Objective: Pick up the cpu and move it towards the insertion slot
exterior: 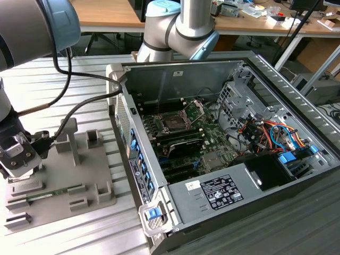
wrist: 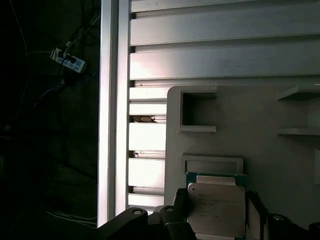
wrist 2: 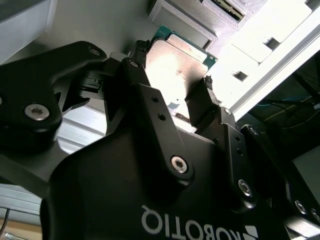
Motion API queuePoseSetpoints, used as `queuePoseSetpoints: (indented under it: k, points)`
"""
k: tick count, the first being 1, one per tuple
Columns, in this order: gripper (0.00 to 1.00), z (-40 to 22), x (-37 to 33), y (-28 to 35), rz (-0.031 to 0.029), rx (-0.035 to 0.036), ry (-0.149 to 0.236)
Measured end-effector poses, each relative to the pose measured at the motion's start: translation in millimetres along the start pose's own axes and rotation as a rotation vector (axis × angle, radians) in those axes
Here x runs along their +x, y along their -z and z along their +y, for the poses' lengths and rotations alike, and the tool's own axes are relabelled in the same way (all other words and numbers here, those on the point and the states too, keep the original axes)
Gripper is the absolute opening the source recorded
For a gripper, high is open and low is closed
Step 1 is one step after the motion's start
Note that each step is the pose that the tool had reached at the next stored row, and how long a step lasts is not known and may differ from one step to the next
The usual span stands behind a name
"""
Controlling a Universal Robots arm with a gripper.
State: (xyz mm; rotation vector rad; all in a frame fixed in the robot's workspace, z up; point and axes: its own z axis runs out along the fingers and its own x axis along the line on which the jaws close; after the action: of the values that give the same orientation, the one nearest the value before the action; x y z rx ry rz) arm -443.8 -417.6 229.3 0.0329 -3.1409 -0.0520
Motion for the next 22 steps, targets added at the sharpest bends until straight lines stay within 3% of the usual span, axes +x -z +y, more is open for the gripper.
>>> queuePoseSetpoints:
  k: [22]
  points:
    - [0.55,1.5,0.0,43.5,0.0000,0.0000,0.000]
